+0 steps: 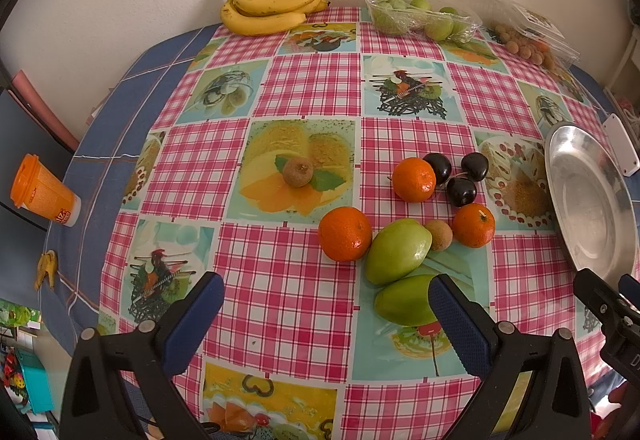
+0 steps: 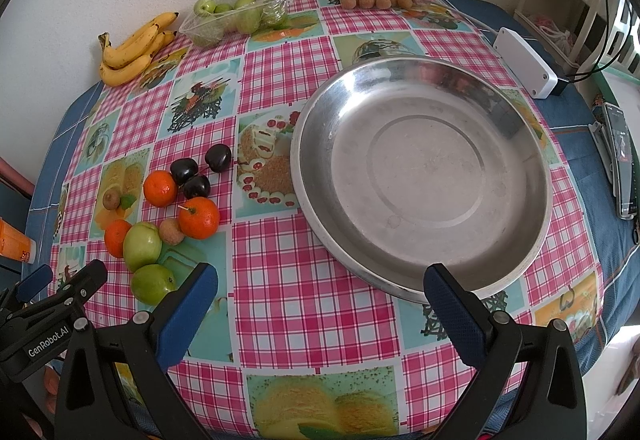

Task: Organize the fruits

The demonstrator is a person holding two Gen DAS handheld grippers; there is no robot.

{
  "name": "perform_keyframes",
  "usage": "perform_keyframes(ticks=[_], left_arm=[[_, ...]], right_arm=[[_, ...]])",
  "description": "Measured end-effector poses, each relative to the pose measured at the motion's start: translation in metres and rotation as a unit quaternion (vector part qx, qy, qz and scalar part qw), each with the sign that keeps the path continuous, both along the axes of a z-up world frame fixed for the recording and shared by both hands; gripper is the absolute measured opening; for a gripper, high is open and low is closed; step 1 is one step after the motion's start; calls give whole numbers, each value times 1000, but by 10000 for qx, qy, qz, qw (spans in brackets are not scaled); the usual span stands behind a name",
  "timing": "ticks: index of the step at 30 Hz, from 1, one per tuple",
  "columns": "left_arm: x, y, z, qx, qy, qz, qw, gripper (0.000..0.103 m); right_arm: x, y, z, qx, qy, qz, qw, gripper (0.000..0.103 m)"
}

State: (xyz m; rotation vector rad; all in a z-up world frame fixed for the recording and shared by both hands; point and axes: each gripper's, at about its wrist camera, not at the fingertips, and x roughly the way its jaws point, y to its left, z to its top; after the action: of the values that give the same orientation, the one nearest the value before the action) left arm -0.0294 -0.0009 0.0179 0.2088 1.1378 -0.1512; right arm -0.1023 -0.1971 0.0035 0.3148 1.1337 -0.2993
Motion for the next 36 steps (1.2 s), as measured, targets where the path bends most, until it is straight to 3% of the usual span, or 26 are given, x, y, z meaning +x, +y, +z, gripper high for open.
perform_keyframes(ticks=[14, 23, 27, 30, 36], left_arm=[[5, 6, -4, -156, 142, 102, 9997, 103], [22, 30, 4, -402, -284, 563, 9972, 103], [30, 42, -6, -481, -69, 791, 9957, 103], [33, 45, -16, -541, 226, 852, 9946, 103], [38, 57, -35, -309, 651, 1158, 9907, 103]], right_arm=[[2, 8, -2, -60, 87, 155, 9998, 103], [23, 33, -4, 264, -110, 765, 9967, 103], [34, 48, -12, 589, -60, 1008, 9931, 103], [41, 65, -18, 508, 50, 1238, 9910, 103], [55, 95, -34, 566, 347, 1550, 9857, 103]])
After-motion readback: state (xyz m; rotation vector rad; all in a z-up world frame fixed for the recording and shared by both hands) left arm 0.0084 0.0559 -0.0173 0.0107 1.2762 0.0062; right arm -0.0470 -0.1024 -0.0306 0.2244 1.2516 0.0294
